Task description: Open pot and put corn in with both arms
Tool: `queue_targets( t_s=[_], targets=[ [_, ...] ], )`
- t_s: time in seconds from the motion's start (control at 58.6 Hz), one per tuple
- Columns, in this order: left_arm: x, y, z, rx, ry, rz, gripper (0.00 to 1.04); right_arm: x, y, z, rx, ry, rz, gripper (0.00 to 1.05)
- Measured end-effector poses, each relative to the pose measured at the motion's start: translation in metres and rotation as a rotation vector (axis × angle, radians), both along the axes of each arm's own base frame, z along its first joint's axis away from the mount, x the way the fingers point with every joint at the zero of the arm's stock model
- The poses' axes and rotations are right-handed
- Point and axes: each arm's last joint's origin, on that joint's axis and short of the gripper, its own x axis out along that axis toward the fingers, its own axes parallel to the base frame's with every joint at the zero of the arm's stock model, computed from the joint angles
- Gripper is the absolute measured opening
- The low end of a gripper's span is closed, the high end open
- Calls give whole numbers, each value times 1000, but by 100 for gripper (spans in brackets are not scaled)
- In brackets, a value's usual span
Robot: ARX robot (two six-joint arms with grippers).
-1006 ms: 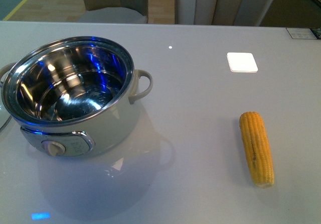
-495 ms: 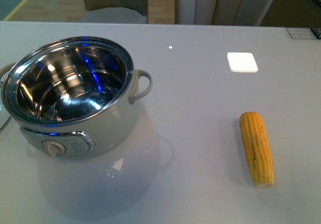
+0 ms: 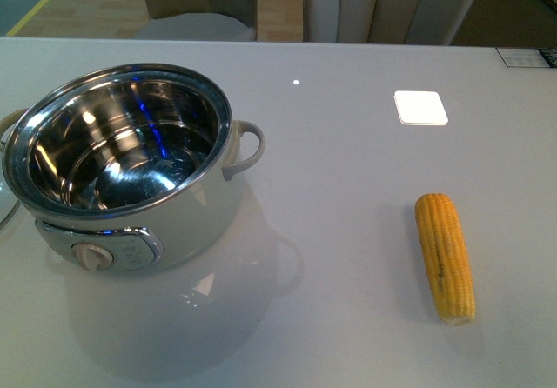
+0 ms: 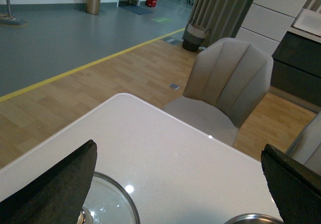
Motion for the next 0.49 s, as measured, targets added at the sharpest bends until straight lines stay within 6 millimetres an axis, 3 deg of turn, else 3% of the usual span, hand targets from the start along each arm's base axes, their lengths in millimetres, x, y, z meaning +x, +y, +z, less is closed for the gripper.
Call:
queue_targets(
  t_s=[0.307,0.495],
  targets=[
    [-70,-28,-16,34,130,-57,98,0,0,0,0,0,0,96],
    [-85,-31,-23,45,163,-61,98,0,0,0,0,0,0,96]
  ],
)
